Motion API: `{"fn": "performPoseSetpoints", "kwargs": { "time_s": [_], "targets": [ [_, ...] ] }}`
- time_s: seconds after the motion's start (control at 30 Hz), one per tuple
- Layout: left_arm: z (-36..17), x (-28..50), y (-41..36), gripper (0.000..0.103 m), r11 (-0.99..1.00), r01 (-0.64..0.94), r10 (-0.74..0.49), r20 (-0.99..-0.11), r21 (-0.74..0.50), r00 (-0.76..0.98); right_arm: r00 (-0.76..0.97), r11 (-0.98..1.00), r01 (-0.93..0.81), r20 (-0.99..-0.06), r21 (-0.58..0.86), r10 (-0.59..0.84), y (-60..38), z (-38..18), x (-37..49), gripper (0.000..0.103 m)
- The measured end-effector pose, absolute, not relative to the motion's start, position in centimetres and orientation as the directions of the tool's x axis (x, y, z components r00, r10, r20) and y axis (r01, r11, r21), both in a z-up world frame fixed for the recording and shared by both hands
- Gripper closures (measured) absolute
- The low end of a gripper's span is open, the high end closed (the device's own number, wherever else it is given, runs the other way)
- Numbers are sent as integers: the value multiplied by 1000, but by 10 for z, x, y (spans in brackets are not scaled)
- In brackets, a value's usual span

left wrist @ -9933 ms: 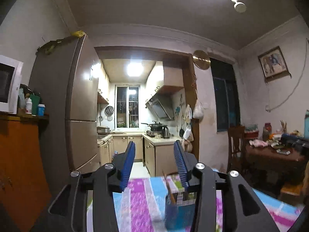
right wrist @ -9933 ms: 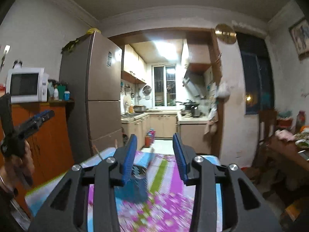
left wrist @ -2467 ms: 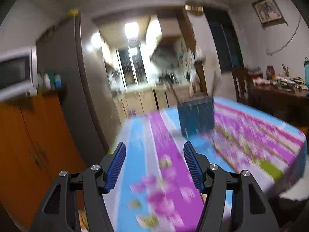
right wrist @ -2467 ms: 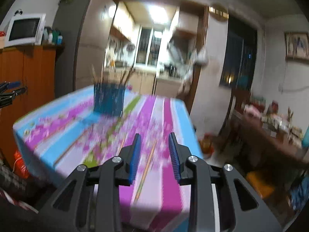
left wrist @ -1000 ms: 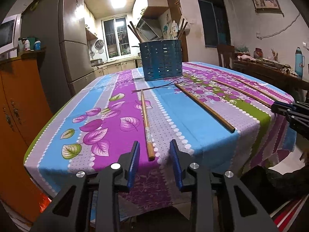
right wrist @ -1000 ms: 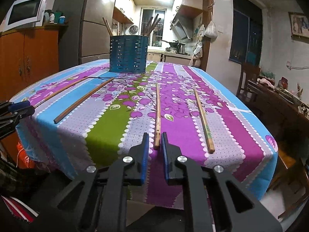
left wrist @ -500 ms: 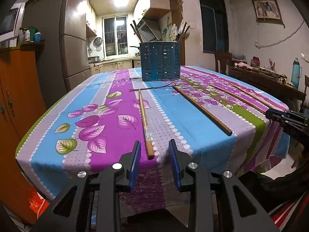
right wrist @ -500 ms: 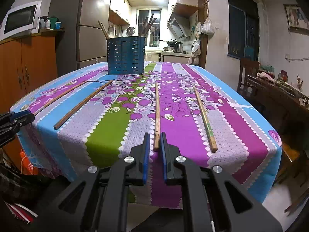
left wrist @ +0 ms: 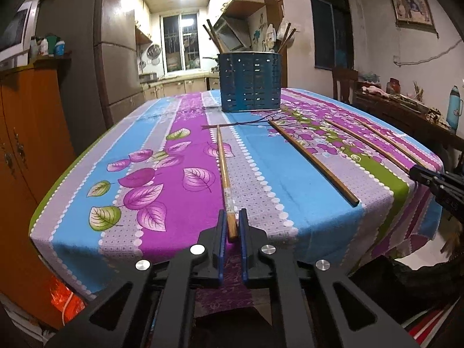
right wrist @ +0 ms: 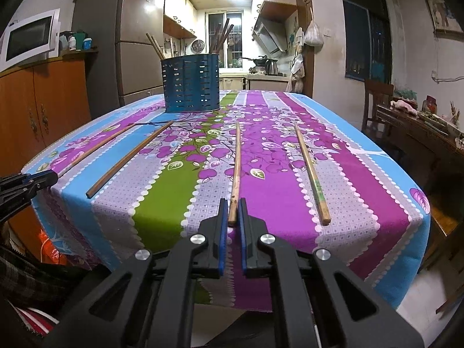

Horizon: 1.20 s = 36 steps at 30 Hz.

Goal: Organize utensils
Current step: 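Close the left tool on a chopstick while the right tool grasps another chopstick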

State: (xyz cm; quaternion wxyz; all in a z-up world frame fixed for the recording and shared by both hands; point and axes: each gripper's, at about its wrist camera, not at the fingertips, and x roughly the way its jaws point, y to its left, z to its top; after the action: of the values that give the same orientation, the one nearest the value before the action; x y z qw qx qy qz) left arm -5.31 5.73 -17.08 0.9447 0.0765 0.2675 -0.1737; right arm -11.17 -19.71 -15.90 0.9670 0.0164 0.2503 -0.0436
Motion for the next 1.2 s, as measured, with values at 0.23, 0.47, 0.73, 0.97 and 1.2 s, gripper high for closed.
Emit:
{"fn": "performPoseSetpoints", "kwargs": {
  "time_s": [0.23,0.47,0.73,0.97,1.2],
  "targets": [
    [-161,-42,52,95,942,330,-228,-603,62,764,869,996,93,-488,14,-75,-199,-159,-113,98],
    [-146,-40,42,95,941,308,-161,-615,140,772,882,995,100,-463,8,-85,-202,-148,-115,98],
    [-131,-38,36,95,941,287,-117,-618,182,777,903,996,83,-421,-16,-82,-199,-132,-118,98],
    [-120,-37,30,95,938,284,-105,-614,201,783,921,998,63,-383,-28,-69,-194,-119,-115,98],
    [-112,-38,25,95,933,286,-101,-603,220,791,940,997,59,-333,-43,-70,-191,-103,-115,98]
  ]
}}
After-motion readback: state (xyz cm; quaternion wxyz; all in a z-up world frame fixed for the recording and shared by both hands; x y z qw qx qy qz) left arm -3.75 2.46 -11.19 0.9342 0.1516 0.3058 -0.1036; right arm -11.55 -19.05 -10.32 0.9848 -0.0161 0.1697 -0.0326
